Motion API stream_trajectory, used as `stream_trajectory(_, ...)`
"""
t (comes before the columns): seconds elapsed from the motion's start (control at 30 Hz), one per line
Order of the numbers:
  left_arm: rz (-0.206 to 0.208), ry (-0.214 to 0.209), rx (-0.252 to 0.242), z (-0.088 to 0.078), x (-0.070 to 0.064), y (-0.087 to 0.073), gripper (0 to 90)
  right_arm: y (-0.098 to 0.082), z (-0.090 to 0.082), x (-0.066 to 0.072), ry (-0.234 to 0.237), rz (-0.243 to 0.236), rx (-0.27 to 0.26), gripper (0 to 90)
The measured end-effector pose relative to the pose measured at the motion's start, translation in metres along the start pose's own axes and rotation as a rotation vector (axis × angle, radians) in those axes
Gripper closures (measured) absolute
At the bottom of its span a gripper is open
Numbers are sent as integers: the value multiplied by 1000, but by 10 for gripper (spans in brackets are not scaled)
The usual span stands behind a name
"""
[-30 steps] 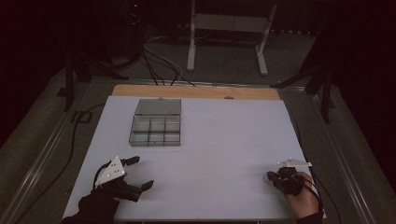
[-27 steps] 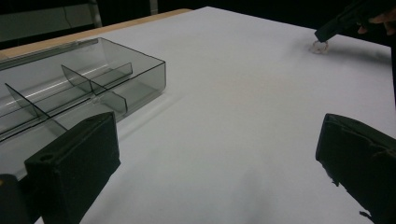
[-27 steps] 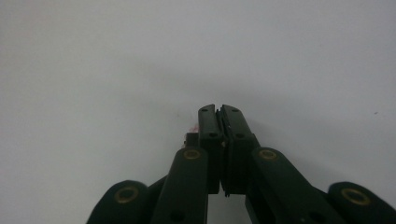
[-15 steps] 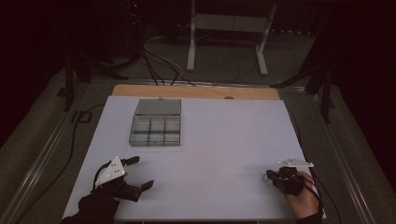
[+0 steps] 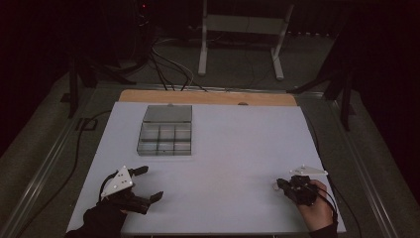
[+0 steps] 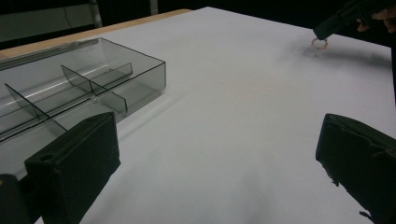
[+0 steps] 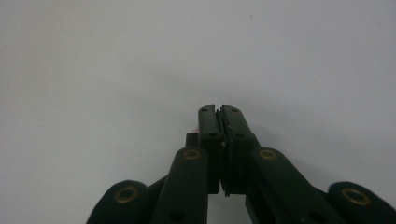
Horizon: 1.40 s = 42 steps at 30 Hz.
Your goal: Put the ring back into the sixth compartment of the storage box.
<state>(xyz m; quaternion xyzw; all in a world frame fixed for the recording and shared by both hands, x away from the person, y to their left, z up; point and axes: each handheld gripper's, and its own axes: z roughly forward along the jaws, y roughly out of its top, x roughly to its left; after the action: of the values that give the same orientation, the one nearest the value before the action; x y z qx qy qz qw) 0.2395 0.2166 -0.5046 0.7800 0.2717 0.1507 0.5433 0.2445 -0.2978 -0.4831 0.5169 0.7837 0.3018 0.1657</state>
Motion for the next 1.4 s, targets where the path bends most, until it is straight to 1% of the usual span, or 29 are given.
stream_trajectory(0.2, 3, 3, 2, 0, 0, 0, 7, 7, 3, 8, 15, -19, -4, 877)
stream_trajectory(0.37, 0, 3, 4, 0, 0, 0, 7, 11, 8, 13, 31, -35, 4, 877)
stream_trajectory(0.7, 1, 4, 1, 0, 0, 0, 7, 17, 11, 18, 50, -35, 1, 877)
stream_trajectory(0.87, 0, 3, 3, 0, 0, 0, 7, 23, 15, 22, 60, -50, 1, 876)
stream_trajectory(1.4, 1, 3, 3, 0, 0, 0, 7, 34, 21, 31, 81, -73, -1, 876)
